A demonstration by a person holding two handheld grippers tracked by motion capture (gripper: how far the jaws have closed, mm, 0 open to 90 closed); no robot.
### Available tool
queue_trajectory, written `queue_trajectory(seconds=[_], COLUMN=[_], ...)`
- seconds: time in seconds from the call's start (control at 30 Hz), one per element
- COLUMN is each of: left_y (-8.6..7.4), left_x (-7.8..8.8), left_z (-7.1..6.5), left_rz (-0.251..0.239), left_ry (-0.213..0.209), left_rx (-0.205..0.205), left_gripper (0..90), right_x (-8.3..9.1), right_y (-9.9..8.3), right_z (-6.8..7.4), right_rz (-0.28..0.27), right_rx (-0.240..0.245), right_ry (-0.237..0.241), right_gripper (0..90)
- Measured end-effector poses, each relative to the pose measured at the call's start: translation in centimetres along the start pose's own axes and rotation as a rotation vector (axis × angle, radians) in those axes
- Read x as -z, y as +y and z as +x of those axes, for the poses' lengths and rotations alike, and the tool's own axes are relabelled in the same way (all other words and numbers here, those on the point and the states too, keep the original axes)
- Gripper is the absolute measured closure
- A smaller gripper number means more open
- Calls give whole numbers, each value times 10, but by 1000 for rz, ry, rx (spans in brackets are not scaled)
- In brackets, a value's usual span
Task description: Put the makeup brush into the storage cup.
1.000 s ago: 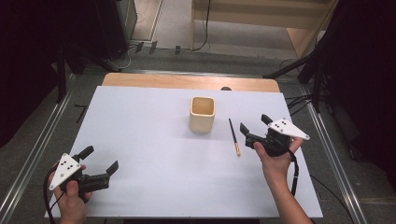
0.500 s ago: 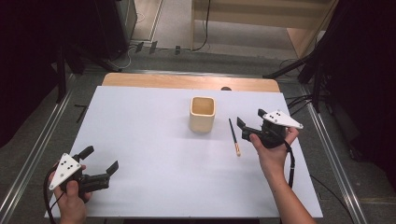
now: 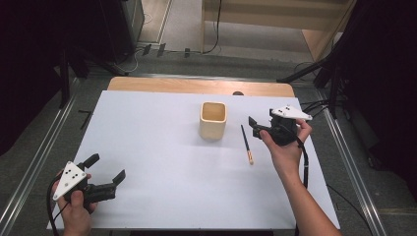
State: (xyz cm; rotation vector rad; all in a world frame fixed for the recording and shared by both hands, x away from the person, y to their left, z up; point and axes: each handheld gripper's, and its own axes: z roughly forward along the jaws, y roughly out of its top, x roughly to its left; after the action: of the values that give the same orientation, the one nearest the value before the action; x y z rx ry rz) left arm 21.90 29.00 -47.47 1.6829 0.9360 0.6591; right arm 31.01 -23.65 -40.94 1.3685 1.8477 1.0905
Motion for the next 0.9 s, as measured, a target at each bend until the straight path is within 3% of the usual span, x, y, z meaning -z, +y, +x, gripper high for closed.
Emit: queue_trajectory(seconds=[0.5,0.63,0.73,0.9], left_y=[0,0,0,0], left_x=[-1,-1,-1,-1], left_z=[0,0,0,0], left_rz=[2,2,2,3], left_ry=[2,3,4,4], left_rx=[-5,-5,-6,-5], left_gripper=[0,0,0,0], right_x=[-19,-28,-31,-39], right_y=[13,16,16,14], right_z=[-4,-4,-4,-4], right_rz=[167,261,295,356], right_rx=[4,-12,-24,-32], right_ry=[-20,-12,-2,11], right_gripper=[282,290,298,384])
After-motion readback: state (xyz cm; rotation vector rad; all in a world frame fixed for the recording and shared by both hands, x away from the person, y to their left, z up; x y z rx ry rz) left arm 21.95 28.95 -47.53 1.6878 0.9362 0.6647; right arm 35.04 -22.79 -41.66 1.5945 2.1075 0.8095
